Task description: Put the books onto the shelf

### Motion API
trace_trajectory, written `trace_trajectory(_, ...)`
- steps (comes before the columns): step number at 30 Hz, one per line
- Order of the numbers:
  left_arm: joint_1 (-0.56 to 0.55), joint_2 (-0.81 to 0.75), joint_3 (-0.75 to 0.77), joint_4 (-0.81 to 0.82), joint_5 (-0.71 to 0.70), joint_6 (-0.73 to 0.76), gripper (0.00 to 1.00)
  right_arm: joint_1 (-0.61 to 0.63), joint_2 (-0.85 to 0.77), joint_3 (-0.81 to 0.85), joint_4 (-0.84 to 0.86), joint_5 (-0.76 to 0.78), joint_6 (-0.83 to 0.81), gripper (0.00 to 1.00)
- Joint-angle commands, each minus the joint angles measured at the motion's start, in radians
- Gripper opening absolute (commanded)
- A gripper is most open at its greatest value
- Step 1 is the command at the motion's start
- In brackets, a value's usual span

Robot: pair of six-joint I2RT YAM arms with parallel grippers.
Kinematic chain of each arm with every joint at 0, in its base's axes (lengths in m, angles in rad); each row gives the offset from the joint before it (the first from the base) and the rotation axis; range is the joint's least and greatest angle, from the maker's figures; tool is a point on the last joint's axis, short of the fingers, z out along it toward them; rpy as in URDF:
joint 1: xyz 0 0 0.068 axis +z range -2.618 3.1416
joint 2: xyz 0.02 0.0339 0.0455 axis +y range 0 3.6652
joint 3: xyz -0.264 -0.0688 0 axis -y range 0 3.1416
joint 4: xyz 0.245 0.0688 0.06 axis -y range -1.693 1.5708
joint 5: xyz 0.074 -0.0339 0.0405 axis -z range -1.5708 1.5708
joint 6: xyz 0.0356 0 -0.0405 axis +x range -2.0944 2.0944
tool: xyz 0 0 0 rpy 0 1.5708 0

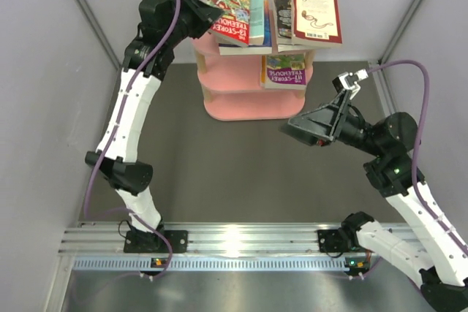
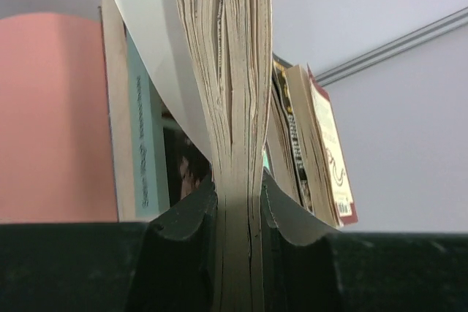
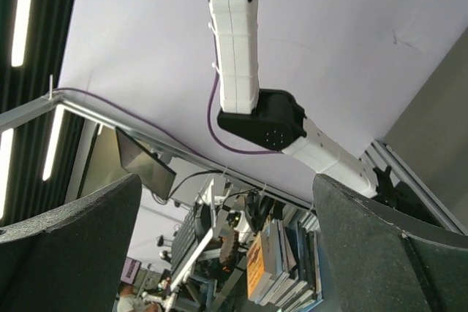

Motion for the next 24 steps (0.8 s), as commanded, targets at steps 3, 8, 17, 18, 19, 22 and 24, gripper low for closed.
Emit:
trace_trajectory(3, 0.027, 0.067, 0.129, 0.257, 0.159, -0.096, 0.00, -0.049, -0.009, -0.003, -0.064, -0.061, -0.048, 1.00)
trace_trajectory(8, 0.035, 0.118, 0.155, 0.268, 0.155, -0.088, 0.00, -0.107, 0.028, 0.013, -0.069, -0.134, -0.055, 1.00)
trace_trajectory(17, 0.044, 0.186, 0.192, 0.240, 0.139, -0.054, 0.14, -0.213, 0.106, 0.053, -0.064, -0.235, -0.075, 1.00)
trace_trajectory(18, 0.044, 0.187, 0.194, 0.237, 0.133, -0.048, 0.22, -0.229, 0.109, 0.052, -0.064, -0.242, -0.075, 1.00)
trace_trajectory(19, 0.045, 0.190, 0.197, 0.229, 0.130, -0.035, 0.24, -0.236, 0.114, 0.050, -0.063, -0.251, -0.074, 1.00)
trace_trajectory(22, 0.050, 0.201, 0.203, 0.220, 0.131, -0.015, 0.37, -0.252, 0.115, 0.041, -0.061, -0.262, -0.075, 1.00)
trace_trajectory(24, 0.059, 0.222, 0.208, 0.222, 0.151, -0.014, 0.43, -0.253, 0.117, 0.033, -0.058, -0.260, -0.072, 1.00)
